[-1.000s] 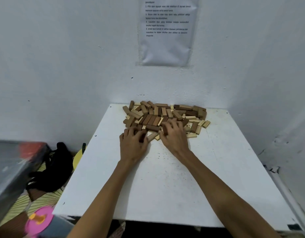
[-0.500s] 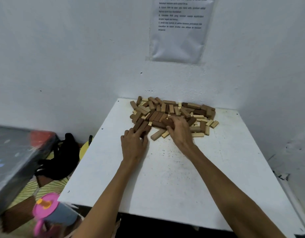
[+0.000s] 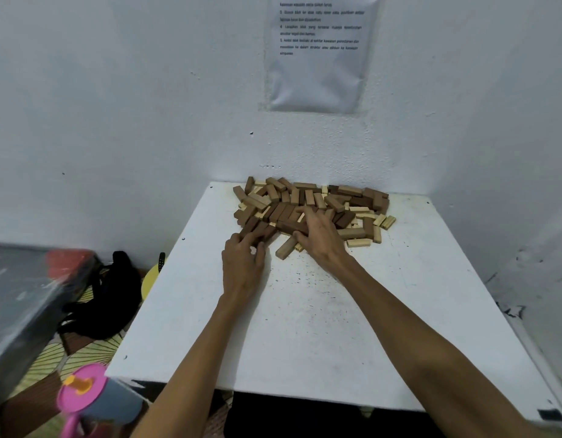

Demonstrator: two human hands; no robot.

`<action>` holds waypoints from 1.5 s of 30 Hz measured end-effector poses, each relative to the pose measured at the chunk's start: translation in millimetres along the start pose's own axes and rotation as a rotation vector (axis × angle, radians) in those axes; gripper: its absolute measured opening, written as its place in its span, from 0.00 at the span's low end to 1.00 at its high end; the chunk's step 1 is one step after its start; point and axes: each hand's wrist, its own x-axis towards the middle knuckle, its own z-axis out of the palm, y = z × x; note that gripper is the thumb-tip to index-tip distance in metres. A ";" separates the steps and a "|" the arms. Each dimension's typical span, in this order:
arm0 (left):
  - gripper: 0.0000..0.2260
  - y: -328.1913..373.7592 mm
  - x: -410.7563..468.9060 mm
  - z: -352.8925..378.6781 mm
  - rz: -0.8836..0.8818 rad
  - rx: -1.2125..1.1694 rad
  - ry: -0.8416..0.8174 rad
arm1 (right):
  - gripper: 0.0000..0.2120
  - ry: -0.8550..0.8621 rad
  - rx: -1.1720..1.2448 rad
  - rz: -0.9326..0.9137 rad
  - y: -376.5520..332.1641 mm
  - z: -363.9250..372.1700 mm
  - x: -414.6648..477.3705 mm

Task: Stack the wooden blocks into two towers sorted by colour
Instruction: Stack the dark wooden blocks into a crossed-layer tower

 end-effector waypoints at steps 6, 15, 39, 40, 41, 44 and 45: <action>0.12 5.6 -2.5 -5.7 0.087 -0.035 -0.005 | 0.20 0.061 0.065 -0.057 1.5 -17.6 -32.5; 0.10 15.0 -35.5 -17.5 0.229 -0.053 -0.062 | 0.17 0.092 0.172 -0.004 17.4 -52.2 -127.5; 0.35 34.3 -64.0 -17.4 0.452 0.083 -0.587 | 0.36 -0.137 0.200 0.149 45.6 -51.9 -171.1; 0.34 35.7 -64.0 -15.9 0.443 0.076 -0.578 | 0.37 -0.164 0.200 0.155 46.9 -52.8 -169.1; 0.33 37.0 -63.9 -14.6 0.430 0.067 -0.581 | 0.38 -0.192 0.194 0.157 47.5 -54.5 -166.9; 0.33 34.8 -61.5 -11.6 0.442 0.060 -0.621 | 0.41 -0.286 0.167 0.139 47.2 -63.5 -159.3; 0.33 33.9 -60.3 -10.1 0.472 0.092 -0.633 | 0.42 -0.311 0.161 0.137 47.0 -66.7 -156.3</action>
